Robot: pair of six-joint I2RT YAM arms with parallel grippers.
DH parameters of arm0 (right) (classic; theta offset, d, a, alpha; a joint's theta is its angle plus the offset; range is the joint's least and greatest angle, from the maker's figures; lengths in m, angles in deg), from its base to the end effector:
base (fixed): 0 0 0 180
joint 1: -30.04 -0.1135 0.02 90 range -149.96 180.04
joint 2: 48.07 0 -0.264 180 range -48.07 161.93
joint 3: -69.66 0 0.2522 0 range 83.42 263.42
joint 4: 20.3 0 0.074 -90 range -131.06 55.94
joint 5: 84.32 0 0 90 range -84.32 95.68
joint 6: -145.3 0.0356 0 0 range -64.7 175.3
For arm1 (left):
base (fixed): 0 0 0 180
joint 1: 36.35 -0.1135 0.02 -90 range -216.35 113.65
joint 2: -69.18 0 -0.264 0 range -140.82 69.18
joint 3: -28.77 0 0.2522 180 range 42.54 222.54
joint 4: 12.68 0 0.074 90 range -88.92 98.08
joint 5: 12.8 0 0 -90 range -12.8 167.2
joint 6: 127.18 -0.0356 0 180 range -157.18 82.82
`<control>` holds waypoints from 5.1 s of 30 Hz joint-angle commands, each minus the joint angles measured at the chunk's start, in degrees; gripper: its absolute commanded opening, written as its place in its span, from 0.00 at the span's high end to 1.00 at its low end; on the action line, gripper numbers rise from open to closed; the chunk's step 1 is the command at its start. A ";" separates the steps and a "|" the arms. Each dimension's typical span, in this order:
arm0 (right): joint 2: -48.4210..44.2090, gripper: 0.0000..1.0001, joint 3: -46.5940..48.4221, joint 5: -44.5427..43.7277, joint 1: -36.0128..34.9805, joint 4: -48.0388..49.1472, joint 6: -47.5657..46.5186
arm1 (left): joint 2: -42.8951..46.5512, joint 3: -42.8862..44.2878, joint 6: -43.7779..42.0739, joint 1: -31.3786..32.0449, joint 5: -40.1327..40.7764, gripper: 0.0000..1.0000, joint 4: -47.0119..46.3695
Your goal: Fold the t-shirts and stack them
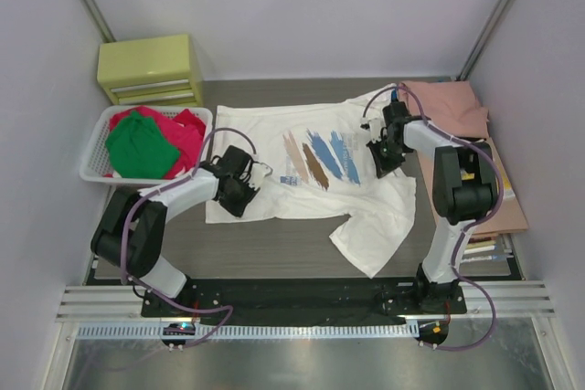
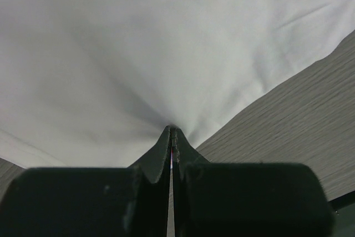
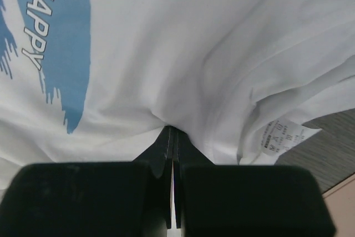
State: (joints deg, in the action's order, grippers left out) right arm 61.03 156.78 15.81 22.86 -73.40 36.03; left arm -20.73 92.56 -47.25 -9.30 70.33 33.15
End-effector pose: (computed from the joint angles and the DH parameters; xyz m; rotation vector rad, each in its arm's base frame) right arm 0.3647 0.0522 0.1632 -0.6859 2.7736 0.2124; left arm 0.2474 -0.1311 0.1625 0.9291 2.6822 -0.2351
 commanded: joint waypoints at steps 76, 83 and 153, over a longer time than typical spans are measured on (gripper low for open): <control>-35.88 0.29 -2.86 -0.11 12.10 -24.55 0.72 | 21.17 10.02 -2.95 -14.30 0.29 0.34 18.81; -44.32 0.29 -8.67 0.43 12.28 -33.70 -2.97 | 26.45 8.34 -4.78 -14.48 -1.56 0.32 22.94; -18.92 0.99 -17.03 -5.74 16.76 -9.18 -6.49 | -0.44 7.64 1.98 -13.51 -3.94 1.00 -0.70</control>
State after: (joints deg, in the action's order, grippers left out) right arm 44.81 137.85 9.39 39.76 -80.78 30.83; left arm -21.71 99.70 -45.92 -23.07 67.82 34.31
